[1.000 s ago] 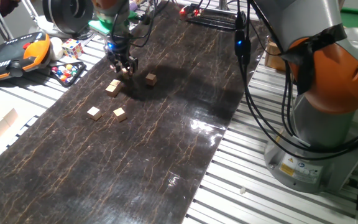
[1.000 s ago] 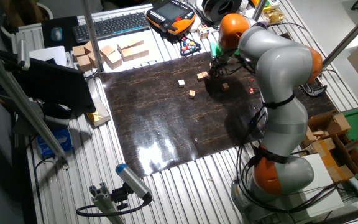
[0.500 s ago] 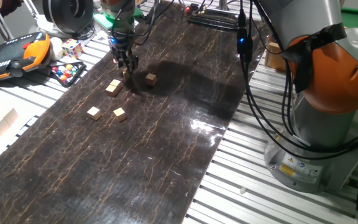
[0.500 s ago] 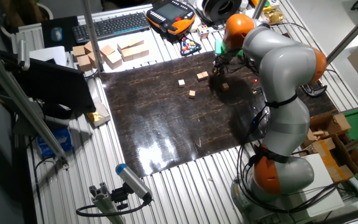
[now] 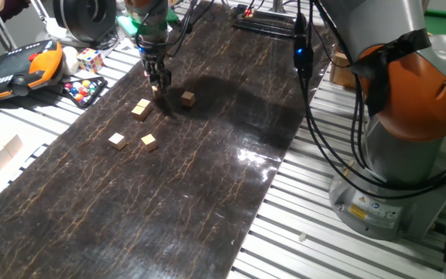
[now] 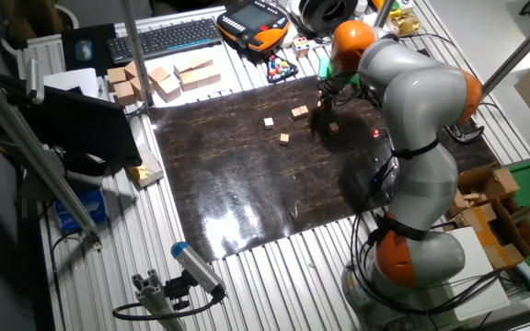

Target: Stack the blocks into a pyramid shape

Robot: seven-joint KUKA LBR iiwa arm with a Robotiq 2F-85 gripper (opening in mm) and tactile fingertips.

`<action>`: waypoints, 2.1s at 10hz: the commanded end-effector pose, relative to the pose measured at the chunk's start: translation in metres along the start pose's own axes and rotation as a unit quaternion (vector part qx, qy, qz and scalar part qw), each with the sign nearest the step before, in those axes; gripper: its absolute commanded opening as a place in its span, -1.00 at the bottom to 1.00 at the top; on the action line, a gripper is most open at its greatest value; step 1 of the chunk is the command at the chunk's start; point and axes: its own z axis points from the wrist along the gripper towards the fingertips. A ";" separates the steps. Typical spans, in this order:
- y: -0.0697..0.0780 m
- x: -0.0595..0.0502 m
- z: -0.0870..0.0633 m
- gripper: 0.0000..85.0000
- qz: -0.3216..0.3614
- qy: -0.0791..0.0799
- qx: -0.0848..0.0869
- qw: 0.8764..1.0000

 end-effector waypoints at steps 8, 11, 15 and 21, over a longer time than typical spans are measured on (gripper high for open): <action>0.003 0.000 0.012 0.27 0.058 -0.002 0.032 0.998; 0.003 -0.001 0.015 0.14 0.061 -0.003 0.036 0.997; 0.002 -0.003 0.020 0.07 0.060 0.000 0.035 0.998; -0.004 0.007 0.010 -0.98 0.005 0.013 0.041 0.999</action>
